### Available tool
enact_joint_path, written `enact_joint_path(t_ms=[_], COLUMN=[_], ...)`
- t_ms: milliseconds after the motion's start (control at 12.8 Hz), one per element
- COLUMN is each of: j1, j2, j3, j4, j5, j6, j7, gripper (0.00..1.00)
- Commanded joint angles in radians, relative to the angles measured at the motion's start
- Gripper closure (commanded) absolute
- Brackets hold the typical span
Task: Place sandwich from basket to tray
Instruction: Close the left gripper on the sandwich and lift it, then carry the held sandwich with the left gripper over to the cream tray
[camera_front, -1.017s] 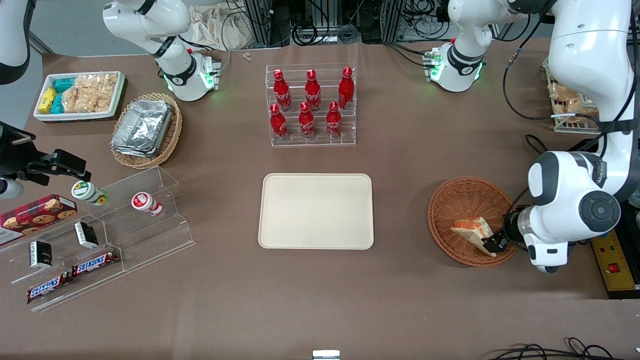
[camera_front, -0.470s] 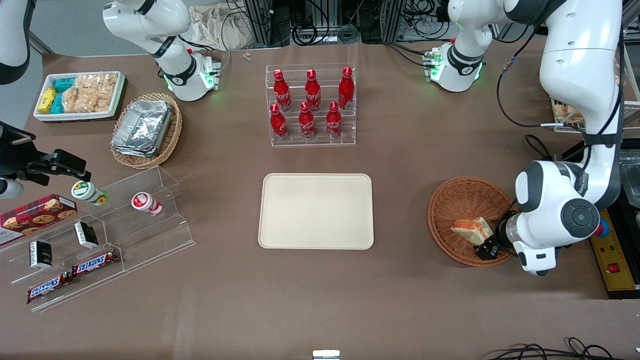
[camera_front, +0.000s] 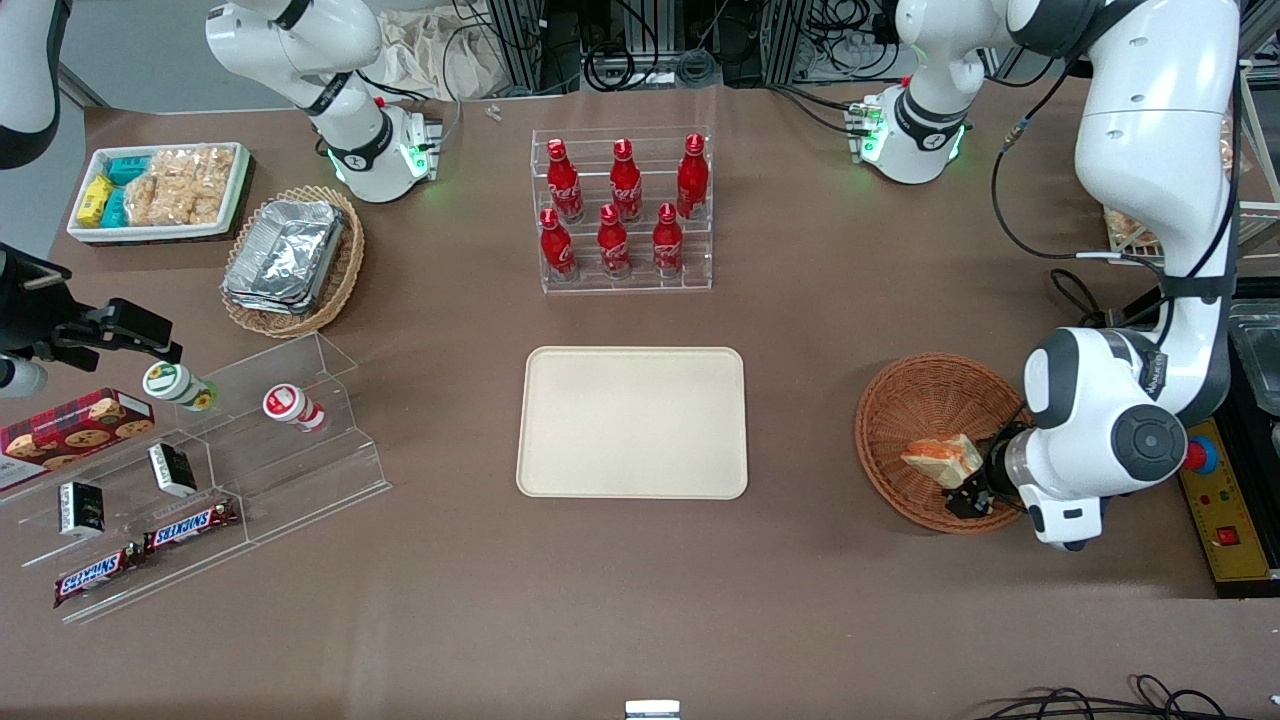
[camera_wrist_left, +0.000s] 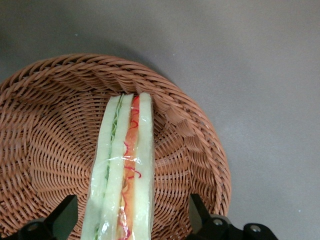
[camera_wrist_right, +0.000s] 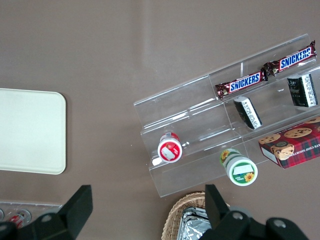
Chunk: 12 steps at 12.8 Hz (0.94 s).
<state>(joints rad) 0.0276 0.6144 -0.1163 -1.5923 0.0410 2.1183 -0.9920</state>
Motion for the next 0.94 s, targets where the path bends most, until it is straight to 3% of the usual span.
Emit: enact_joint_path(t_ms=[0, 235, 313, 391, 470, 626, 861], j1=[-0.012, -0.014, -0.014, -0.012, -0.012, -0.014, -0.012], j2=[0.010, 0.033, 0.034, 0.033, 0.034, 0.033, 0.018], j3=[0.003, 0.003, 0.003, 0.003, 0.003, 0.003, 0.001], j4=[-0.005, -0.005, -0.005, -0.005, -0.005, 0.000, 0.011], j5=[0.008, 0.010, 0.008, 0.002, 0.000, 0.000, 0.000], j6=[0.026, 0.051, 0.052, 0.051, 0.048, 0.046, 0.023], j7=[-0.022, -0.022, -0.024, -0.033, -0.057, -0.089, -0.119], gripper=[0.00, 0.04, 0.21, 0.50, 0.73, 0.98, 1.00])
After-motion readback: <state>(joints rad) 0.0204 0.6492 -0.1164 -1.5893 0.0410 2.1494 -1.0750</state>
